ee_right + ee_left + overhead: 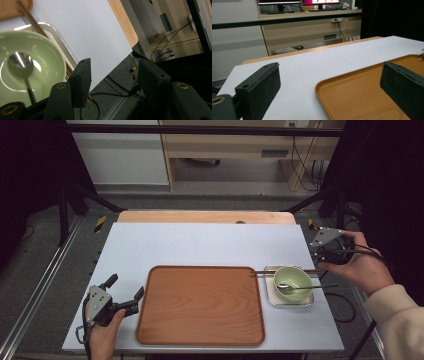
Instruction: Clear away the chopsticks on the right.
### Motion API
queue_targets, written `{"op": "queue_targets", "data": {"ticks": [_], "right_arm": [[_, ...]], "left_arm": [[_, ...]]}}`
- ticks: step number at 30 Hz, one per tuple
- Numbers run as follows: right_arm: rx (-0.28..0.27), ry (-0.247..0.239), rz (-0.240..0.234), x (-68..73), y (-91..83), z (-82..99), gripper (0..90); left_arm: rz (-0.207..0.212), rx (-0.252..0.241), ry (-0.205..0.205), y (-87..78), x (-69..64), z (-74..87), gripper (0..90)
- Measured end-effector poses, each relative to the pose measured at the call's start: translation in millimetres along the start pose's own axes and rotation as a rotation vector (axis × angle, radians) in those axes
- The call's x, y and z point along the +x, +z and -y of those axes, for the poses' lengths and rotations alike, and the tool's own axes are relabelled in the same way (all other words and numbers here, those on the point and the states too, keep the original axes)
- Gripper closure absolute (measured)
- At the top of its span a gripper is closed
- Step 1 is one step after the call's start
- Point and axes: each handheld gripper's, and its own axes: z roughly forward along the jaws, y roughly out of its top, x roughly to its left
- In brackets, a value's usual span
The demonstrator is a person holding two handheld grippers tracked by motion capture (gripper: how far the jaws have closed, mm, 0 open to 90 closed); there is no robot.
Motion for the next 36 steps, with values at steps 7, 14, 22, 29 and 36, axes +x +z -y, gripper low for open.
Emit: {"op": "queue_targets", "data": {"ticks": [7,14,22,29,36], "right_arm": [[0.016,-0.1,-0.019,-2.5,-3.0,0.3,49.9],[0.045,-0.123,-0.045,-10.9,-1.8,5.5,47.8],[0.079,-0.147,-0.093,-21.8,17.0,12.2,48.1],[0.089,-0.164,-0.135,-17.2,31.1,14.0,51.3],[0.122,-0.188,-0.195,-12.1,50.1,21.3,58.1]], "left_arm": [[-0.013,-0.002,0.036,-8.6,11.5,-3.5,2.6],[-0.012,-0.012,0.006,-11.9,16.6,-2.8,2.6],[0.01,-0.001,0.02,-6.1,9.9,-2.6,2.6],[0.026,0.003,0.034,0.6,1.1,-2.1,2.5],[0.022,0.006,0.05,-1.1,-2.6,-2.1,2.6]]}}
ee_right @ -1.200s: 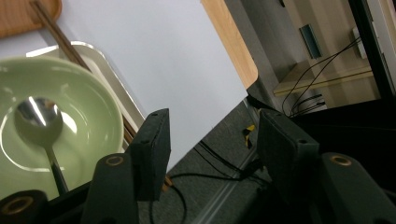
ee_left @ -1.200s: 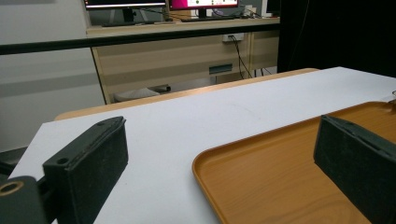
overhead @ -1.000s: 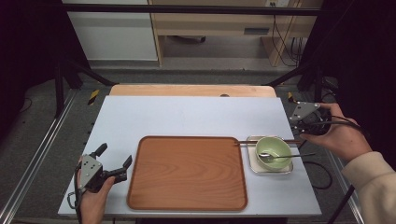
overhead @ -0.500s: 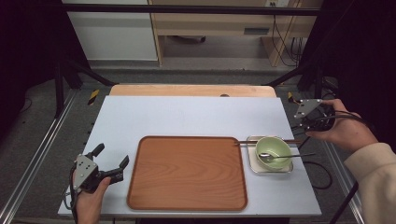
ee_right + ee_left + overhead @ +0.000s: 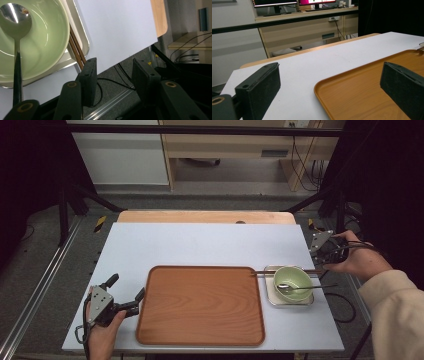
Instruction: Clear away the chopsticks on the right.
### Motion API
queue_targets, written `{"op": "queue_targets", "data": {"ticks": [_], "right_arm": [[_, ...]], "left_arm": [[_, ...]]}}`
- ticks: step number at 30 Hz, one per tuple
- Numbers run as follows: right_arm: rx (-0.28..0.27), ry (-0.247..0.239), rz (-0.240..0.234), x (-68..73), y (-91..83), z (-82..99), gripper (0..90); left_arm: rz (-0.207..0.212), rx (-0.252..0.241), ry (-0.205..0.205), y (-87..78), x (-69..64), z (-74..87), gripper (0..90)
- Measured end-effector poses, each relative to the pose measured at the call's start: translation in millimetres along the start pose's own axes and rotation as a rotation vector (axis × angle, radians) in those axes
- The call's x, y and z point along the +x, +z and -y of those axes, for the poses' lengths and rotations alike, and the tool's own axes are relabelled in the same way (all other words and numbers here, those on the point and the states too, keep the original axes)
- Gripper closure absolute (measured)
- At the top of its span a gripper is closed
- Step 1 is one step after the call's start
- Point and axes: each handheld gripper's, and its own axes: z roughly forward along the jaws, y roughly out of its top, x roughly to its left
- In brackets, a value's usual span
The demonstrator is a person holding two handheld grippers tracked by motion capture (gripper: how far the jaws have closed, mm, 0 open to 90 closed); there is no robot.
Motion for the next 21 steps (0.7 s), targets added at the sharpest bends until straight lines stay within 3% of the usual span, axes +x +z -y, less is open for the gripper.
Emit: {"op": "queue_targets", "data": {"ticks": [2,10,20,21], "right_arm": [[0.005,0.017,-0.01,1.9,2.1,-0.3,58.7],[0.046,-0.013,-0.084,7.7,21.6,2.2,62.8],[0.084,-0.005,-0.113,5.2,30.1,7.8,63.9],[0.084,-0.028,-0.116,3.9,30.2,9.2,64.4]], "left_arm": [[-0.001,0.002,0.001,-0.9,0.5,0.4,2.6],[-0.011,0.005,-0.002,-2.3,3.1,1.4,2.6],[-0.003,0.013,0.011,-0.8,0.3,1.5,2.6],[-0.002,0.014,0.01,-0.6,0.4,1.8,2.6]]}}
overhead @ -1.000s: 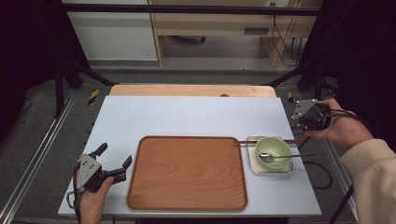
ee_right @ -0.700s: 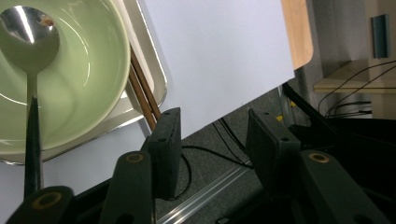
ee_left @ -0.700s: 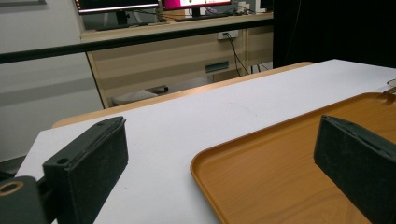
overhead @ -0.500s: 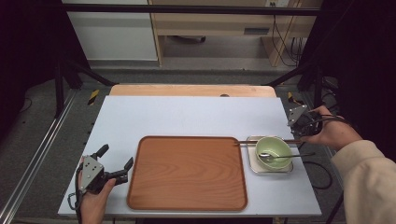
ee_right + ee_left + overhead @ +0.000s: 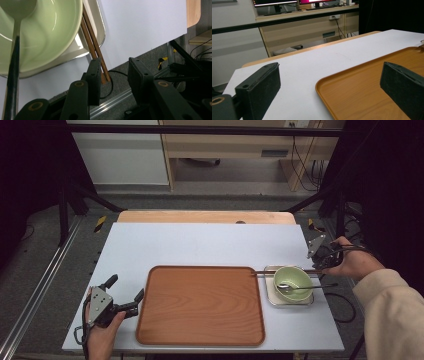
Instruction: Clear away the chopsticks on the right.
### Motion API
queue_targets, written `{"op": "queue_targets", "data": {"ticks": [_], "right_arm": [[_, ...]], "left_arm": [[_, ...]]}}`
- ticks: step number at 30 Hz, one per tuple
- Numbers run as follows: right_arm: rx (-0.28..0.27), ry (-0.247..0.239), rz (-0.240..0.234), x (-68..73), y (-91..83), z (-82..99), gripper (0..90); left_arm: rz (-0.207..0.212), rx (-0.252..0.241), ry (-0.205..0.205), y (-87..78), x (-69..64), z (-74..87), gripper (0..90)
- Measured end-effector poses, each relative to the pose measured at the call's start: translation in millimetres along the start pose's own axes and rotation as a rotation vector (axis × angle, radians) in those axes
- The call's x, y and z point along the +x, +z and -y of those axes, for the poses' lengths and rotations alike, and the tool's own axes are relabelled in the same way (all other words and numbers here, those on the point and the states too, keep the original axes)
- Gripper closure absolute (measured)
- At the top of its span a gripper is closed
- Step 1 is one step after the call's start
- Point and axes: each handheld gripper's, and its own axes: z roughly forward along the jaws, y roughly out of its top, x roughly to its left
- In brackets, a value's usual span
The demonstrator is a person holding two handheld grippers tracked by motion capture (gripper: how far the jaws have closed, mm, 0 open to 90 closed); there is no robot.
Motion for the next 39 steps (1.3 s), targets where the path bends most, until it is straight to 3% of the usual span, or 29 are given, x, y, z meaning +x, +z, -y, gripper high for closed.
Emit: {"op": "queue_targets", "data": {"ticks": [2,10,14,15,19,22,25,27,33,39], "right_arm": [[0.0,0.014,-0.014,3.2,0.2,2.0,67.4],[0.005,-0.051,-0.05,9.7,6.6,0.7,74.4],[0.019,-0.055,-0.06,11.9,9.9,2.1,74.7],[0.021,-0.077,-0.058,10.7,11.2,3.5,74.7],[0.024,-0.061,-0.059,5.7,15.9,12.4,74.6],[0.039,-0.076,-0.074,4.3,22.1,15.8,74.8],[0.045,-0.092,-0.091,3.7,28.9,15.9,74.9],[0.045,-0.076,-0.095,4.2,31.0,15.6,74.9],[0.064,-0.115,-0.106,1.5,42.5,16.2,75.3],[0.064,-0.111,-0.119,3.6,47.1,15.9,75.3]], "left_arm": [[0.0,0.0,-0.001,0.5,-0.3,0.3,2.6],[0.005,0.005,0.01,1.1,-2.3,0.0,2.7],[0.005,0.011,0.014,1.5,-2.4,0.4,2.7],[0.005,0.013,0.017,1.6,-2.5,0.5,2.7],[0.005,0.016,0.017,1.9,-2.9,1.1,2.7],[0.002,0.019,0.019,1.9,-3.0,1.3,2.7],[0.002,0.023,0.023,3.2,-4.3,1.3,2.7],[0.004,0.026,0.026,3.5,-4.9,1.5,2.7],[0.011,0.036,0.037,4.7,-6.6,2.3,2.7],[0.009,0.034,0.035,4.5,-6.3,2.3,2.7]]}}
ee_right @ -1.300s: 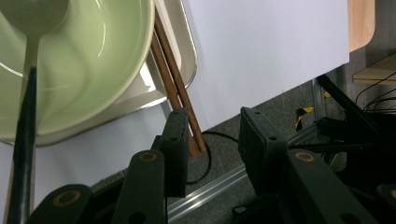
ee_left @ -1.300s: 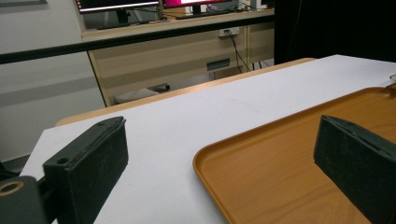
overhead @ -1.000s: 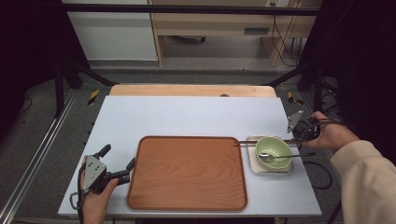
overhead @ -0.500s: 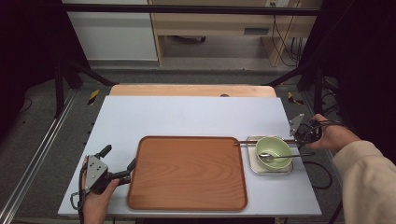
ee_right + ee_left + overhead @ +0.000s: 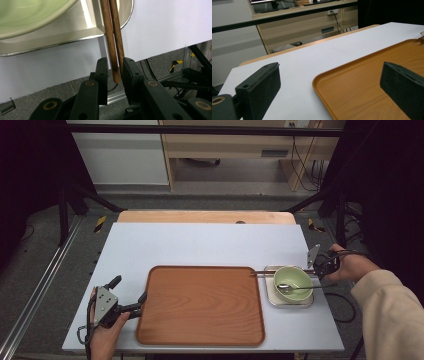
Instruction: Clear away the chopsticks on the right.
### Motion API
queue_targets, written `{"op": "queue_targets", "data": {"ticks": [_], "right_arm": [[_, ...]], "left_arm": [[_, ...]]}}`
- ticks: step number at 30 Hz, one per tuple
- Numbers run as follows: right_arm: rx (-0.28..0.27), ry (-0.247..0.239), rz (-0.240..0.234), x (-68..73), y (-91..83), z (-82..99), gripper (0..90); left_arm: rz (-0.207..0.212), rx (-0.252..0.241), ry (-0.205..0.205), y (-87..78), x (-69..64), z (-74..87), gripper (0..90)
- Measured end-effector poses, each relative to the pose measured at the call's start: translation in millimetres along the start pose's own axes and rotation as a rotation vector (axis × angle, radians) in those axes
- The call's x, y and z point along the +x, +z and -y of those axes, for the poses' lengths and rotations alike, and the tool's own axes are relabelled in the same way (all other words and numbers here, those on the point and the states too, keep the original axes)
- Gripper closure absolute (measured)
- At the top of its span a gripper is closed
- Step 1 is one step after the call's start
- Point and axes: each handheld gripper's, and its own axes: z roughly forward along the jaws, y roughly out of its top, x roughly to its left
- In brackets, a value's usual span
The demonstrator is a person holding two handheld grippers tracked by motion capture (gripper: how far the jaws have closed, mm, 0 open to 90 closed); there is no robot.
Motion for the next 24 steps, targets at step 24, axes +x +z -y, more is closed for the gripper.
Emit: {"op": "queue_targets", "data": {"ticks": [24], "right_arm": [[0.003,-0.054,0.012,3.2,5.4,-1.3,75.6]], "left_arm": [[0.002,0.004,0.007,0.0,0.1,-0.2,2.8]]}}
